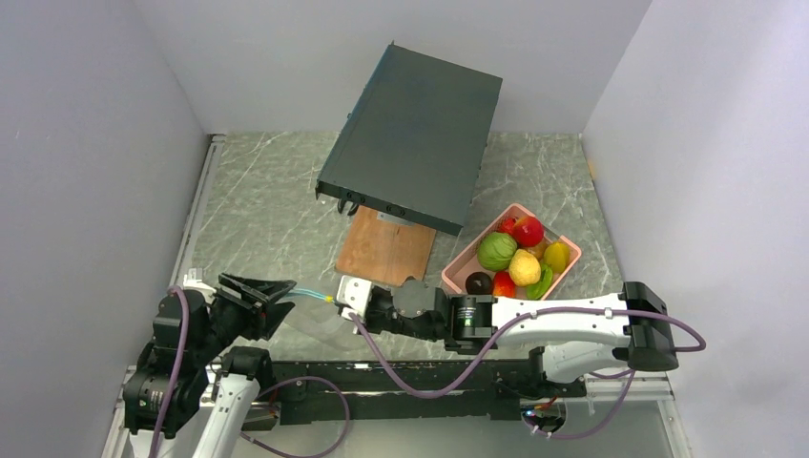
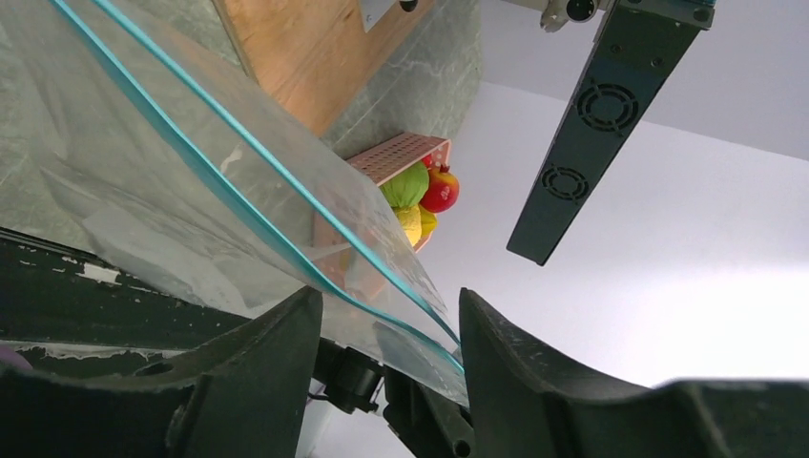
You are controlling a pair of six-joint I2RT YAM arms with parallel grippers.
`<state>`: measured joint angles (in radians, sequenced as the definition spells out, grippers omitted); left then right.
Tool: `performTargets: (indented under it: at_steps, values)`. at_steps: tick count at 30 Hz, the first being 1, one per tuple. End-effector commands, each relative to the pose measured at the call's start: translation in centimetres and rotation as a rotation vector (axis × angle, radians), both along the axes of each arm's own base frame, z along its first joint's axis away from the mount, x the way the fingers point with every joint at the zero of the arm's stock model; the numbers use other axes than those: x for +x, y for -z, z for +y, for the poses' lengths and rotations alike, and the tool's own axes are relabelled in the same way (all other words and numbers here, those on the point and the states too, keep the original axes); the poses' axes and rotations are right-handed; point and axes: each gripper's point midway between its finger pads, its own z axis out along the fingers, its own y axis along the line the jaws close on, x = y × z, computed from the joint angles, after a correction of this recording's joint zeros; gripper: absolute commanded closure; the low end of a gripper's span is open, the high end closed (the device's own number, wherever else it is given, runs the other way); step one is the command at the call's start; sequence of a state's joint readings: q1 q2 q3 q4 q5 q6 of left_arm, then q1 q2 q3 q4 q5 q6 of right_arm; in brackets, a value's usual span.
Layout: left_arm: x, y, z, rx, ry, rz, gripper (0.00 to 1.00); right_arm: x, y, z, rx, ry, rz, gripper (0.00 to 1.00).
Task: Place the food in the zip-top bag and seal the zipper
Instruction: Open the zipper of the food storage bag.
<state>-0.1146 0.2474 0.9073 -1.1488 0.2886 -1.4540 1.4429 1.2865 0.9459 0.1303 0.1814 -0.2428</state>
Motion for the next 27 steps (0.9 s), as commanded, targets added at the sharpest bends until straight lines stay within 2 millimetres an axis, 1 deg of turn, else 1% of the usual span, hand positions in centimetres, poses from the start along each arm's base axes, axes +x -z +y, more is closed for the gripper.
performTargets:
  at_steps: [1,3,5,6,9,11,13,15,17,19,21,25,27]
  values:
    - [-0.4,0.3,0.5,-0.184,-0.144,0.148,0.43,-0.3,-3.3,1.0,0.106,-0.007,-0.005,1.0]
    - [-0.4,0.6,0.4,-0.187,-0.141,0.15,0.43,-0.2,-3.2,1.1,0.105,-0.001,-0.006,1.0]
    - [-0.2,0.9,0.6,-0.175,-0.149,0.139,0.38,-0.3,-3.0,1.3,0.097,-0.001,-0.005,1.0]
    - [0.0,1.1,0.8,-0.158,-0.157,0.134,0.38,-0.4,-3.0,1.3,0.097,-0.002,-0.004,1.0]
    - [1.0,1.1,1.5,-0.082,-0.166,0.067,0.47,-0.3,-2.7,1.3,0.1,0.01,0.001,1.0]
    - [1.5,1.1,2.3,-0.006,-0.181,0.02,0.48,0.2,-2.5,1.3,0.102,0.039,0.003,1.0]
    - [1.8,0.7,3.0,0.077,-0.18,-0.04,0.44,0.9,-2.4,1.2,0.107,0.09,0.009,1.0]
    - [2.1,-0.7,3.5,0.187,-0.144,-0.16,0.37,1.5,-2.2,1.4,0.108,0.132,0.018,1.0]
    - [2.4,-2.2,3.7,0.306,-0.099,-0.28,0.33,2.0,-2.1,1.5,0.117,0.167,0.034,1.0]
    - [2.3,-2.6,4.1,0.381,-0.082,-0.324,0.32,1.8,-2.2,1.9,0.145,0.164,0.065,1.0]
    - [2.4,-3.0,4.1,0.43,-0.063,-0.362,0.34,1.1,-1.9,2.2,0.169,0.138,0.104,1.0]
    - [3.1,-2.4,4.4,0.489,-0.044,-0.35,0.37,0.0,-1.9,2.8,0.206,0.091,0.148,1.0]
    - [3.5,-2.2,4.8,0.522,-0.049,-0.341,0.42,-0.5,-2.0,2.9,0.215,0.076,0.159,1.0]
